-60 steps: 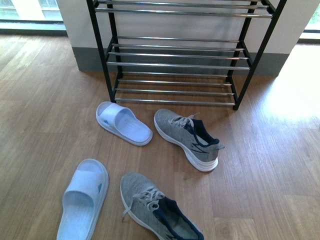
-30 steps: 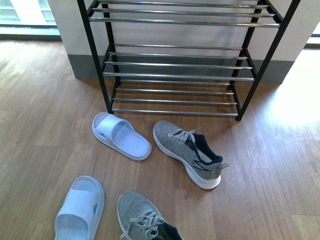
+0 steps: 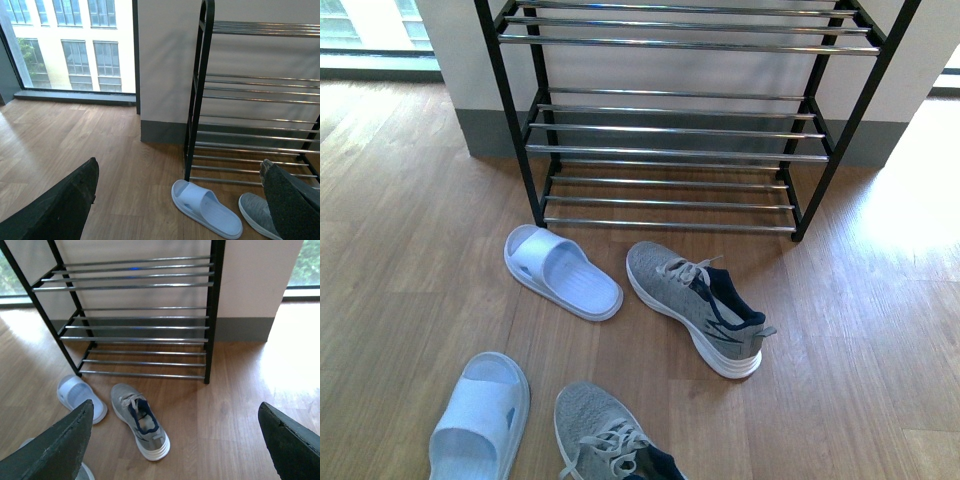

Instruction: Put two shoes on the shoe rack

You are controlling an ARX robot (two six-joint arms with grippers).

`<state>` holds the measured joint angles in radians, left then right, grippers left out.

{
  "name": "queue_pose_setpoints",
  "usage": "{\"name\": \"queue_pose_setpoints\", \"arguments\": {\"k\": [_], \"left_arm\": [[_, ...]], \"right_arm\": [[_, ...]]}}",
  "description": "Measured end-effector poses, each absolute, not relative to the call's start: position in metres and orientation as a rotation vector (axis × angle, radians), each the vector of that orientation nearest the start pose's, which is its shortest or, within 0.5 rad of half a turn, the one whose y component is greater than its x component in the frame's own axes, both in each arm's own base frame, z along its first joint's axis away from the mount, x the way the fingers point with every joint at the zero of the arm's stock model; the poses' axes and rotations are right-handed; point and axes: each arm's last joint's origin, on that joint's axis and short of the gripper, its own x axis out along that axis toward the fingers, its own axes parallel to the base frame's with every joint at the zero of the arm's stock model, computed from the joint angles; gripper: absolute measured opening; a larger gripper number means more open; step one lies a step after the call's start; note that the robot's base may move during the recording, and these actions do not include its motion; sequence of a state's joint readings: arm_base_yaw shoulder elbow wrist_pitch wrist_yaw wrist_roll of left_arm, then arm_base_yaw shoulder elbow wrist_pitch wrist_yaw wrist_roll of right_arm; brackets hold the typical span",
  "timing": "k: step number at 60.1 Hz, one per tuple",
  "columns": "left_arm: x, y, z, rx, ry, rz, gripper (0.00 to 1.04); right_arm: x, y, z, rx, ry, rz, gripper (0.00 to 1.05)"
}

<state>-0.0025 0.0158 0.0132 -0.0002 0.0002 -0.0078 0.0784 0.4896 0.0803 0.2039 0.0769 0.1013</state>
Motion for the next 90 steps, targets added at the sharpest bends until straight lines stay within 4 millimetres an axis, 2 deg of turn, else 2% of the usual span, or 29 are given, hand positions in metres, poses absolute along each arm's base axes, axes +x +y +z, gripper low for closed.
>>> {"name": "queue_pose_setpoints", "arguments": {"k": [7,17,25,42,52,66,90], "left_arm": [[0.098,0.000,0.167,-0.008,0.003,-0.003,0.95],[0.098,0.000,0.167,-0.008,0.003,-0.003,0.95],[0.098,0.000,0.167,-0.008,0.003,-0.003,0.95],[0.098,0.000,0.167,-0.008,0.003,-0.003,0.95],[0.098,0.000,0.167,-0.008,0.003,-0.003,0.95],[0.098,0.000,0.167,-0.008,0.003,-0.003,0.95],[0.098,0.000,0.167,-0.008,0.003,-0.003,0.95]], "right_arm": [[0.165,0.009,0.165,0.077,0.273,0.024,0.95],[0.225,0.009,0.145,0.075,0.409,0.054,0.95],[0.277,0.012,0.106,0.024,0.567,0.087,0.95],[0.356,0.014,0.021,-0.069,0.774,0.084,0.95],[0.386,0.015,-0.020,-0.103,0.847,0.080,0.95],[0.422,0.014,-0.055,-0.115,0.896,0.074,0.95],[0.445,0.011,-0.089,-0.135,0.973,0.125,0.95]]}}
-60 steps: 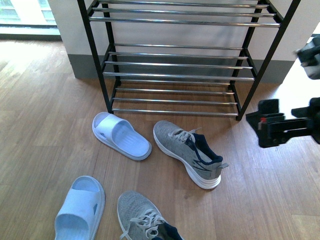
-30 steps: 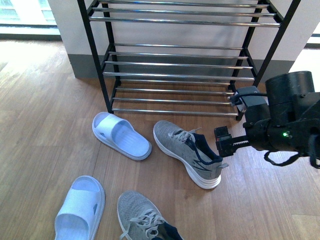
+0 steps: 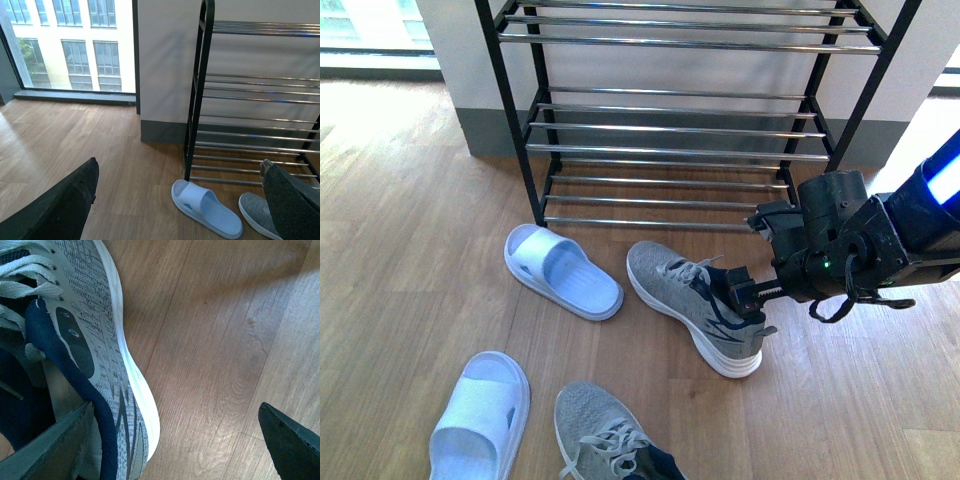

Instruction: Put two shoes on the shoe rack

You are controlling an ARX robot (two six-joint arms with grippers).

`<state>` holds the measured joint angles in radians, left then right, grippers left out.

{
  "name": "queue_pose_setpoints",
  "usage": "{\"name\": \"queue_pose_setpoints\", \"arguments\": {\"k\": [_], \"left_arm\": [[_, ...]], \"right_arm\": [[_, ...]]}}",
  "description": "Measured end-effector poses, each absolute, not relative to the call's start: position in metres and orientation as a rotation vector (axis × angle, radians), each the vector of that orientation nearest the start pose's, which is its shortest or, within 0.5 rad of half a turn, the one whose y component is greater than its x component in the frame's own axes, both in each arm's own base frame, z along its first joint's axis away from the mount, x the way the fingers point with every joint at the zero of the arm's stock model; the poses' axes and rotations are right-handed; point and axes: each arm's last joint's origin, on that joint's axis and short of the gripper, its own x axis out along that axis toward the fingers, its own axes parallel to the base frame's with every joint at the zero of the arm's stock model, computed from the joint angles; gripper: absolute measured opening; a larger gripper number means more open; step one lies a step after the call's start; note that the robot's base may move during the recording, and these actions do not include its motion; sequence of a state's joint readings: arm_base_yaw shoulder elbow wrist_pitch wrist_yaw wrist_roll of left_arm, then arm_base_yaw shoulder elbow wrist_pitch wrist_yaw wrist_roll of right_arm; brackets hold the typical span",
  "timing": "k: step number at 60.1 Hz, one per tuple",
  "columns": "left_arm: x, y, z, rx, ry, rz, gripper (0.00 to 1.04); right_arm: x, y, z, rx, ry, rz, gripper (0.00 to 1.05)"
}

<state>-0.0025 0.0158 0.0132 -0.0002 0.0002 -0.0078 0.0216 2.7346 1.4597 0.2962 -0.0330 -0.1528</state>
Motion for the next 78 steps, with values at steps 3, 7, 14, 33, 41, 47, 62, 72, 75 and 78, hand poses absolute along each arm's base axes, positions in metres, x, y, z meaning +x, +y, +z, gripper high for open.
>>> {"name": "queue_pose_setpoints", "arguments": {"k": [3,7,14,33,41,47,62,72,75,78], "left_arm": [[0.098,0.000,0.167,-0.008,0.003,-0.003,0.95],[0.098,0.000,0.167,-0.008,0.003,-0.003,0.95],[0.098,0.000,0.167,-0.008,0.003,-0.003,0.95],[0.098,0.000,0.167,-0.008,0.003,-0.003,0.95],[0.098,0.000,0.167,-0.008,0.003,-0.003,0.95],[0.098,0.000,0.167,-0.008,0.003,-0.003,0.95],[0.098,0.000,0.167,-0.008,0.003,-0.003,0.95],[0.098,0.000,0.167,-0.008,0.003,-0.003,0.95],[0.098,0.000,0.167,-0.008,0.003,-0.003,0.95],[0.098,0.000,0.167,-0.008,0.003,-0.003,0.95]], "right_arm": [[0.447,0.010,-0.092,-0.140,0.978,0.133,0.95],[0.449,0.009,-0.096,-0.141,0.985,0.136,0.95],[0.450,0.009,-0.102,-0.148,0.999,0.145,0.95],[0.440,0.005,-0.095,-0.111,1.000,0.200,0.95],[0.442,0.005,-0.095,-0.132,1.007,0.203,0.95],[0.448,0.004,-0.099,-0.137,1.002,0.192,0.95],[0.459,0.002,-0.114,-0.136,1.006,0.176,0.95],[0.461,0.002,-0.120,-0.131,1.016,0.183,0.95],[0.461,0.003,-0.120,-0.126,1.019,0.190,0.93],[0.461,0.004,-0.120,-0.119,1.021,0.206,0.84]]}}
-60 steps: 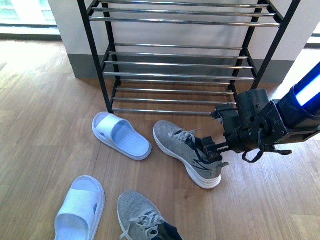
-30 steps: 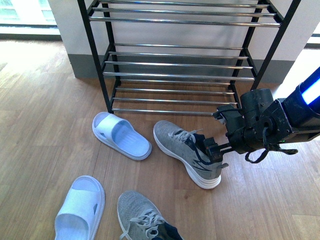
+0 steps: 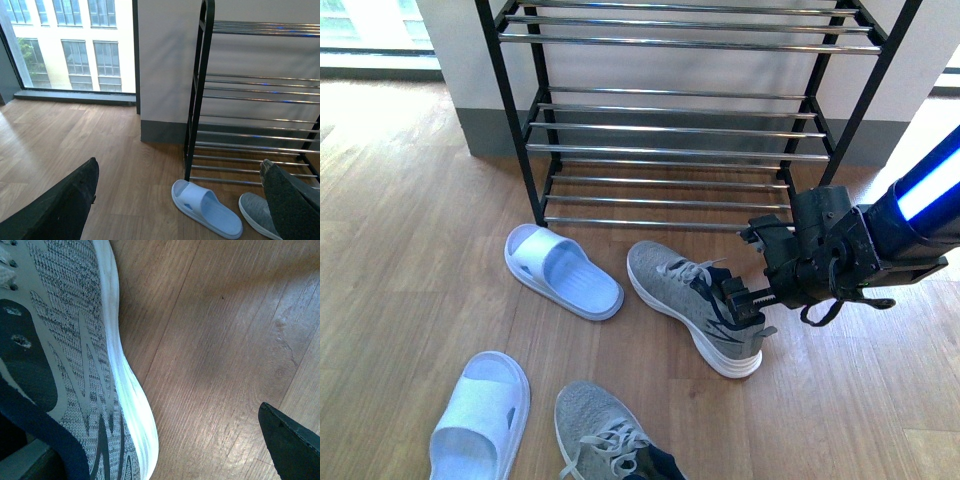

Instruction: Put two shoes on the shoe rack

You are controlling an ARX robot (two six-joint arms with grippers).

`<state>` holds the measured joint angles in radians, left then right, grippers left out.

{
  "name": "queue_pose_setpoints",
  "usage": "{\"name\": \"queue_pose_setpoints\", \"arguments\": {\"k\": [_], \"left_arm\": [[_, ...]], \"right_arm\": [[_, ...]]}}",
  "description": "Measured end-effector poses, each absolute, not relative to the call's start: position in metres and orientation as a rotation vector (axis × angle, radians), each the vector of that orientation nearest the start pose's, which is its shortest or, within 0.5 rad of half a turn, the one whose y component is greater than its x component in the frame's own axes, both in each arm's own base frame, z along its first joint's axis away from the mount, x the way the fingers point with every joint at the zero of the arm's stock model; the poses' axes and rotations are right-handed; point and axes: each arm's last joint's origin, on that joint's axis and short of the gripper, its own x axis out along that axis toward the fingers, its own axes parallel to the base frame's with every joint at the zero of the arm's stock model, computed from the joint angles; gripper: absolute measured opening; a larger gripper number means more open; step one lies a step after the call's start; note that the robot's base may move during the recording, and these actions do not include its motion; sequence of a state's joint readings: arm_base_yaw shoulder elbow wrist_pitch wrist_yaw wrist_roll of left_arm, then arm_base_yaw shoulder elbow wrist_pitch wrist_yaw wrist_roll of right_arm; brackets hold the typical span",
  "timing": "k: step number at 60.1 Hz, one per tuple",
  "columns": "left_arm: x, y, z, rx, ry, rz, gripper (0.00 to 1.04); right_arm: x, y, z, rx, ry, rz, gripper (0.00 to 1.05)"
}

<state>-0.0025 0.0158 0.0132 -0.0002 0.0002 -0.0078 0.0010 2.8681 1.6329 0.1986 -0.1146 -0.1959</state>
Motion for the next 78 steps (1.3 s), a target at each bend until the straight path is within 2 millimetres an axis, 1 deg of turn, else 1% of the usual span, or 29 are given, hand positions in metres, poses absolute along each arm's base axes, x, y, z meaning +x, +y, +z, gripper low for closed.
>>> {"name": "queue_pose_setpoints", "arguments": {"k": [8,9,17,19,21,23,26,27,30,33,38,40,47,48,49,53,54,57,58,60,62,63,64,66,70,71,74,78], "left_arm": [[0.098,0.000,0.167,-0.008,0.003,-0.003,0.95],[0.098,0.000,0.167,-0.008,0.003,-0.003,0.95],[0.098,0.000,0.167,-0.008,0.003,-0.003,0.95],[0.098,0.000,0.167,-0.008,0.003,-0.003,0.95],[0.098,0.000,0.167,-0.008,0.003,-0.003,0.95],[0.098,0.000,0.167,-0.008,0.003,-0.003,0.95],[0.098,0.000,0.167,-0.008,0.003,-0.003,0.95],[0.098,0.000,0.167,-0.008,0.003,-0.003,0.95],[0.098,0.000,0.167,-0.008,0.003,-0.003,0.95],[0.098,0.000,0.167,-0.008,0.003,-0.003,0.95],[0.098,0.000,0.167,-0.008,0.003,-0.003,0.95],[0.098,0.000,0.167,-0.008,0.003,-0.003,0.95],[0.098,0.000,0.167,-0.008,0.003,-0.003,0.95],[0.098,0.000,0.167,-0.008,0.003,-0.003,0.95],[0.098,0.000,0.167,-0.008,0.003,-0.003,0.95],[0.098,0.000,0.167,-0.008,0.003,-0.003,0.95],[0.098,0.000,0.167,-0.008,0.003,-0.003,0.95],[0.098,0.000,0.167,-0.008,0.003,-0.003,0.95],[0.098,0.000,0.167,-0.008,0.003,-0.003,0.95],[0.098,0.000,0.167,-0.008,0.003,-0.003,0.95],[0.098,0.000,0.167,-0.008,0.003,-0.003,0.95],[0.098,0.000,0.167,-0.008,0.003,-0.003,0.95],[0.098,0.000,0.167,-0.008,0.003,-0.003,0.95],[0.098,0.000,0.167,-0.008,0.003,-0.003,0.95],[0.098,0.000,0.167,-0.008,0.003,-0.003,0.95],[0.098,0.000,0.167,-0.008,0.003,-0.003,0.95],[0.098,0.000,0.167,-0.008,0.003,-0.003,0.95],[0.098,0.000,0.167,-0.008,0.003,-0.003,0.95]], "right_arm": [[0.456,0.010,-0.122,-0.109,1.032,0.255,0.63],[0.456,0.011,-0.122,-0.108,1.033,0.257,0.63],[0.448,0.016,-0.126,-0.096,1.052,0.303,0.40],[0.446,0.017,-0.126,-0.095,1.054,0.307,0.36],[0.444,0.017,-0.126,-0.093,1.057,0.312,0.29],[0.443,0.018,-0.126,-0.094,1.057,0.311,0.26],[0.440,0.018,-0.125,-0.094,1.054,0.311,0.16],[0.440,0.018,-0.125,-0.094,1.053,0.311,0.15],[0.436,0.017,-0.123,-0.094,1.047,0.308,0.07],[0.432,0.016,-0.121,-0.088,1.041,0.304,0.01],[0.422,0.013,-0.115,-0.068,1.034,0.286,0.01],[0.414,0.009,-0.108,-0.045,1.016,0.266,0.01],[0.398,-0.003,-0.086,0.008,0.974,0.199,0.01],[0.394,-0.007,-0.079,0.024,0.960,0.180,0.01],[0.393,-0.008,-0.077,0.027,0.957,0.176,0.01],[0.378,-0.023,-0.050,0.075,0.906,0.103,0.01],[0.370,-0.030,-0.038,0.095,0.882,0.071,0.01],[0.353,-0.041,-0.017,0.126,0.847,0.017,0.01],[0.351,-0.042,-0.015,0.131,0.844,0.012,0.01],[0.341,-0.047,-0.005,0.149,0.830,-0.012,0.01],[0.331,-0.051,0.004,0.165,0.821,-0.033,0.01],[0.322,-0.054,0.012,0.180,0.816,-0.048,0.01],[0.320,-0.055,0.013,0.181,0.815,-0.051,0.01],[0.302,-0.060,0.026,0.207,0.807,-0.076,0.01],[0.278,-0.065,0.046,0.243,0.797,-0.098,0.01],[0.267,-0.067,0.055,0.257,0.789,-0.103,0.01],[0.244,-0.070,0.078,0.283,0.760,-0.106,0.01],[0.220,-0.070,0.106,0.306,0.701,-0.094,0.01]]}}
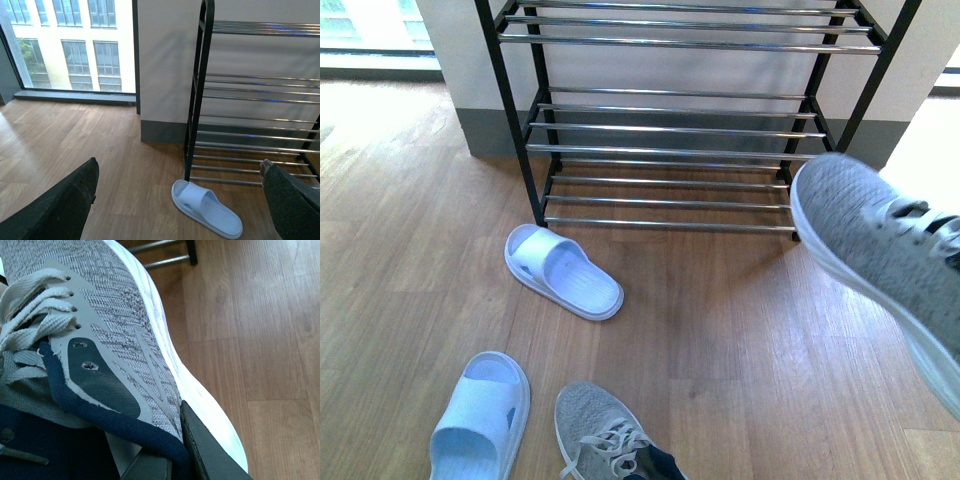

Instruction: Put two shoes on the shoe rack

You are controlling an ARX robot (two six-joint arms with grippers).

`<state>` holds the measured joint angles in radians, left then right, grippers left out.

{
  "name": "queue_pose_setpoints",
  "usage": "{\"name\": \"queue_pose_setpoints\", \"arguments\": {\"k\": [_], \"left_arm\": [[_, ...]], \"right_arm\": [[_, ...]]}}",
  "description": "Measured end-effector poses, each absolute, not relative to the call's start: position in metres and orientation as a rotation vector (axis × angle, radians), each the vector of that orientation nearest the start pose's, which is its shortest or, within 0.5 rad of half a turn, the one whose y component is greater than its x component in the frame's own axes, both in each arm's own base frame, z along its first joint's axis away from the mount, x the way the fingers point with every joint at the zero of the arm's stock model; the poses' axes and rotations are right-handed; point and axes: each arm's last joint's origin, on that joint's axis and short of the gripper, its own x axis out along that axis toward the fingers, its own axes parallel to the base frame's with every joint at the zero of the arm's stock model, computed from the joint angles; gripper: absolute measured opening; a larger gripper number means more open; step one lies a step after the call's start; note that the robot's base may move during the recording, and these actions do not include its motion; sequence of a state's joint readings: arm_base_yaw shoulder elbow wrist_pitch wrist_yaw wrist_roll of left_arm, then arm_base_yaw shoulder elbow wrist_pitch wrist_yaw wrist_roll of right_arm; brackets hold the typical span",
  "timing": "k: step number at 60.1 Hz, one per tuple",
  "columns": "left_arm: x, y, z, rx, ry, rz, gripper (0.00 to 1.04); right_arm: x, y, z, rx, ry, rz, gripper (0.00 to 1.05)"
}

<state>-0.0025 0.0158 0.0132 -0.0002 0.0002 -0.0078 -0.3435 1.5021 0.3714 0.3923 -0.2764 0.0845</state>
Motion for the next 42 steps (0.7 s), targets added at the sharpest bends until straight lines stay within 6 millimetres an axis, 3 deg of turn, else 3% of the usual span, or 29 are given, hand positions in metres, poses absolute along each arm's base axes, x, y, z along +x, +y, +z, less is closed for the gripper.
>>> {"name": "queue_pose_setpoints", "arguments": {"k": [5,16,25,42], "left_arm": [[0.098,0.000,0.167,-0.008,0.003,-0.003,0.95],[0.098,0.000,0.167,-0.008,0.003,-0.003,0.95],[0.098,0.000,0.167,-0.008,0.003,-0.003,0.95],[0.098,0.000,0.167,-0.008,0.003,-0.003,0.95]], "right_arm": [[0.198,-0.069,0.136,0.326,0.621,-0.068,0.01],[0.163,-0.063,0.168,0.322,0.501,-0.067,0.01],[0.148,-0.060,0.176,0.323,0.427,-0.079,0.01],[0.147,-0.060,0.176,0.333,0.420,-0.082,0.01]]}}
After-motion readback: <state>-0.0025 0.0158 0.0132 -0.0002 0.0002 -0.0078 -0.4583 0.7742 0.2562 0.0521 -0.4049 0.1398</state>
